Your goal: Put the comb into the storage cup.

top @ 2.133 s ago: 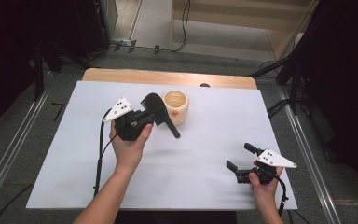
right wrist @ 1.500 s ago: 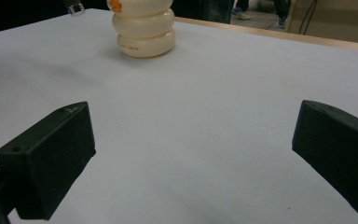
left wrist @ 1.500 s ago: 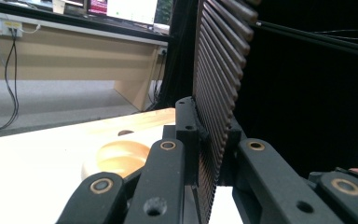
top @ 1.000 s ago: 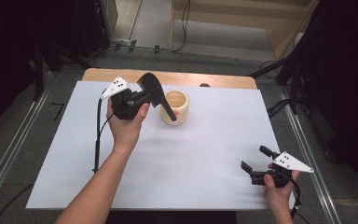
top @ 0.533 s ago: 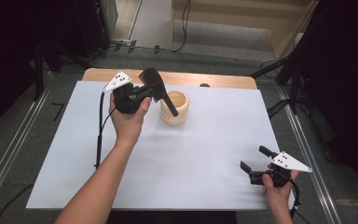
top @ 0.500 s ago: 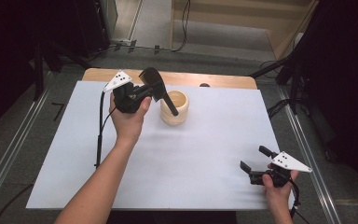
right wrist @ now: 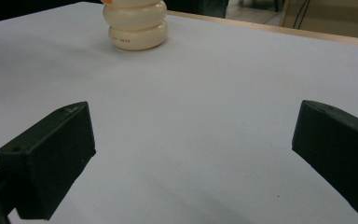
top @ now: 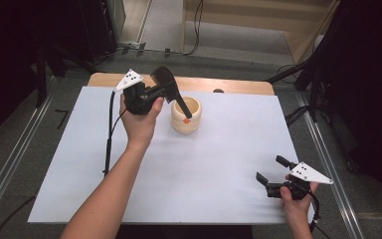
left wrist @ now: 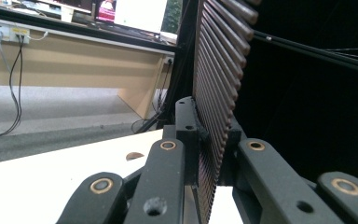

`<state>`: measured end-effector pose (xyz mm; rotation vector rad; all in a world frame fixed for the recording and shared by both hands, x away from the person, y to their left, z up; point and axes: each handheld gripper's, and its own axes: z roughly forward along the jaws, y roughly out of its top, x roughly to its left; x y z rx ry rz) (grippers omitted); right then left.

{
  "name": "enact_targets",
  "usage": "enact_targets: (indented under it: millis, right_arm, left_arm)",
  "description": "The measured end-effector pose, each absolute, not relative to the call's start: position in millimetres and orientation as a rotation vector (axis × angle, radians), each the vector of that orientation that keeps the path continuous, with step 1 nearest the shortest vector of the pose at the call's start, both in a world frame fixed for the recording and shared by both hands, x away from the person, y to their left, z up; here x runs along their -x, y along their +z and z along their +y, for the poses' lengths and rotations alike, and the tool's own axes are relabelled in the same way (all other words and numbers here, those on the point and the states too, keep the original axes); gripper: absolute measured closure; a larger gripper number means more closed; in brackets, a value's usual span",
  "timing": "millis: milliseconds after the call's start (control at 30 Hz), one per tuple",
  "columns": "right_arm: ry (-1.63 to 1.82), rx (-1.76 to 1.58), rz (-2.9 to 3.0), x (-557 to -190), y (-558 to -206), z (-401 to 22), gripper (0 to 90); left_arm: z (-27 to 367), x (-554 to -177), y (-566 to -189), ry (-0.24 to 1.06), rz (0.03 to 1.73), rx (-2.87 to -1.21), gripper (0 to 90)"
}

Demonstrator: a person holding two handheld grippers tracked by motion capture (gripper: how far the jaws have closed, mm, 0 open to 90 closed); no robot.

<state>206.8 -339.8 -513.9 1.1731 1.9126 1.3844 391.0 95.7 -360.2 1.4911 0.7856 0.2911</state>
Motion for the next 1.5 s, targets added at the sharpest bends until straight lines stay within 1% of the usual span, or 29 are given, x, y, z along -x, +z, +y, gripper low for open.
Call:
enact_targets:
  millis: [600, 1500]
  right_arm:
    - [1.384, -1.167, 1.914, -207, -514, -340, 0.0]
    - [1.396, -1.172, 1.908, -207, -514, -340, 0.0]
  left_arm:
    - [92, -409, -357, 0.308, 0.814, -1.463, 84.4]
    - [81, -432, -383, 0.328, 0.88, -1.502, 84.3]
